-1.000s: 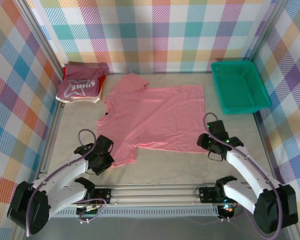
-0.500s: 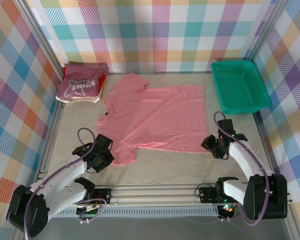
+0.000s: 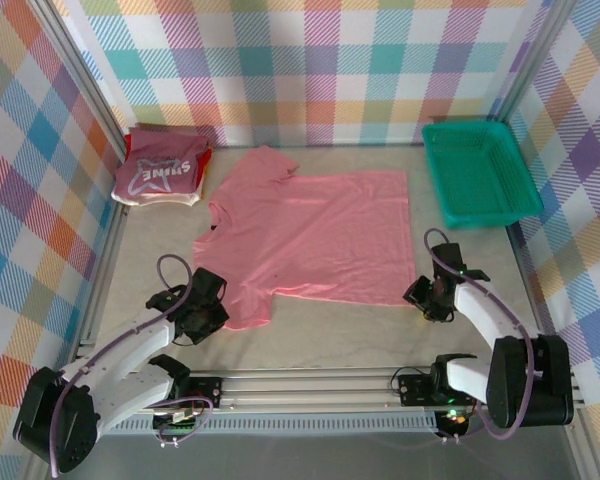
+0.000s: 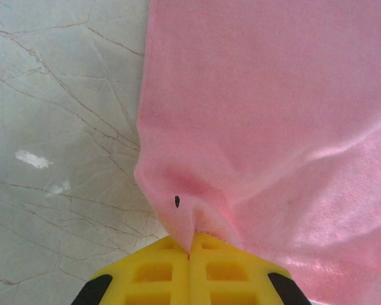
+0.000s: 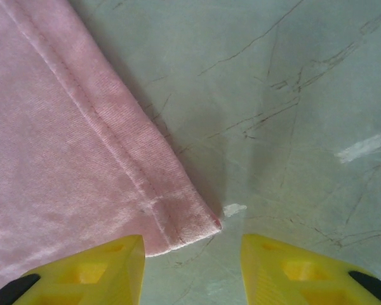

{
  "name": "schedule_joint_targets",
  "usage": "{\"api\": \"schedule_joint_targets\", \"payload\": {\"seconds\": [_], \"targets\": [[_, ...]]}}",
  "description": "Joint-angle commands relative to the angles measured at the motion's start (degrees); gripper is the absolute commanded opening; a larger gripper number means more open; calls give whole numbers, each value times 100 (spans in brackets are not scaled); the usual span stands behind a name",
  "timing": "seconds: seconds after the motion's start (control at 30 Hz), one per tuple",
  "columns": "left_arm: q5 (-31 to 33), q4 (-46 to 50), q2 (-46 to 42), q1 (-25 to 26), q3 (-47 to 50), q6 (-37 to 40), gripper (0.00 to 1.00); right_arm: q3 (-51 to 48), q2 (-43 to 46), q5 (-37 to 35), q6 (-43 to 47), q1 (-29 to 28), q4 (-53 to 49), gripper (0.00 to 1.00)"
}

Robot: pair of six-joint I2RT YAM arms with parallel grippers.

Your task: Fold and stack the t-shirts

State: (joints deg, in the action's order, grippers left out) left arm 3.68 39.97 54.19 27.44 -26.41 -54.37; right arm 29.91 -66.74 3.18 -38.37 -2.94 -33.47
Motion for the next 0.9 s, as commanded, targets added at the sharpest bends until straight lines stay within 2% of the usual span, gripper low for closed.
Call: {"api": "schedule_joint_targets", "payload": {"seconds": [0.0, 0.23, 0.37, 0.63, 0.87], "targets": [[15, -61, 50, -46, -90, 102, 0, -57, -156, 242, -49, 22, 379, 41], [207, 108, -208, -50, -135, 85, 0, 40, -382, 354, -4, -44, 558, 23], [424, 432, -516, -55, -249, 20, 0, 59, 73, 187, -35, -50, 177, 4], [530, 648, -1093, -56, -233, 67, 0, 143, 1017, 183, -118, -49, -941, 0], [1131, 1451, -1522, 120, -1071, 370, 0, 451, 1427, 145, -66, -54, -1496, 0]]}}
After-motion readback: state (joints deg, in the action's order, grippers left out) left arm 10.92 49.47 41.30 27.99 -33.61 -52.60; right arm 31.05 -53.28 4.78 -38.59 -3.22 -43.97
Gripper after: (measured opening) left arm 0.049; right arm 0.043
